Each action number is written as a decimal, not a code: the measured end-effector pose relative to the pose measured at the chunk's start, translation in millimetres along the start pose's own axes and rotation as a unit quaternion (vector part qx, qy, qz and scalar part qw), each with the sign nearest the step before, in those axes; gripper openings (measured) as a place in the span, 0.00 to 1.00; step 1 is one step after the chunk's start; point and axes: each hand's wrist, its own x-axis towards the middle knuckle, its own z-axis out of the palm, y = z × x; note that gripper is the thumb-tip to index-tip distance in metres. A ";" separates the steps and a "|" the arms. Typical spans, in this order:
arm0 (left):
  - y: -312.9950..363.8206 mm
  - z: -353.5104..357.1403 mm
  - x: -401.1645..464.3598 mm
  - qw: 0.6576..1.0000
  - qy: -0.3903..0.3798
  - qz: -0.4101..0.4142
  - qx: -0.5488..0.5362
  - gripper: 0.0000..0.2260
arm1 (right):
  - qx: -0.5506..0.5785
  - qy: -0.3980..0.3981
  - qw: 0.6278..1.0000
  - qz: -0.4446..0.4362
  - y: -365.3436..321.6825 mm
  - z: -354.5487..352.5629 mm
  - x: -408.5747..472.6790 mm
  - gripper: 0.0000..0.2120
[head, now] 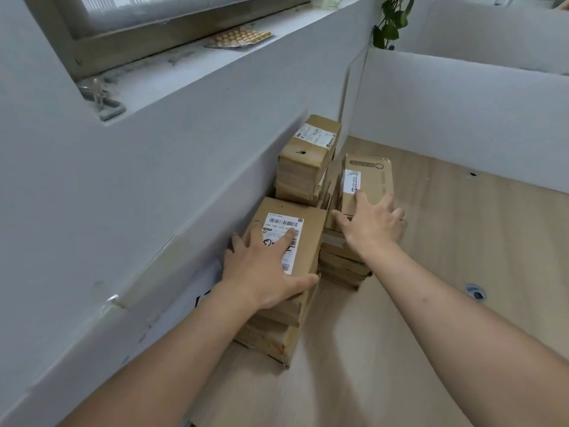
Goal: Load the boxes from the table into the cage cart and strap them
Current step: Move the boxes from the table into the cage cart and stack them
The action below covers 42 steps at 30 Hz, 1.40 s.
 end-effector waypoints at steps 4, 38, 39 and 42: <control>6.1 -5.7 -6.6 1.000 -0.002 -0.012 0.000 0.49 | 0.016 -0.011 0.999 0.025 -1.1 -7.6 -13.0 0.32; 74.5 52.9 -216.8 0.952 0.133 -0.255 -0.103 0.52 | 0.126 -0.025 0.958 -0.255 109.8 -44.4 -179.4 0.36; 77.0 60.6 -230.7 0.947 0.134 -0.272 -0.104 0.53 | 0.128 -0.032 0.954 -0.270 113.6 -43.0 -189.8 0.36; 80.9 83.8 -271.8 0.933 0.136 -0.315 -0.105 0.53 | 0.135 -0.051 0.940 -0.308 122.6 -37.8 -222.9 0.36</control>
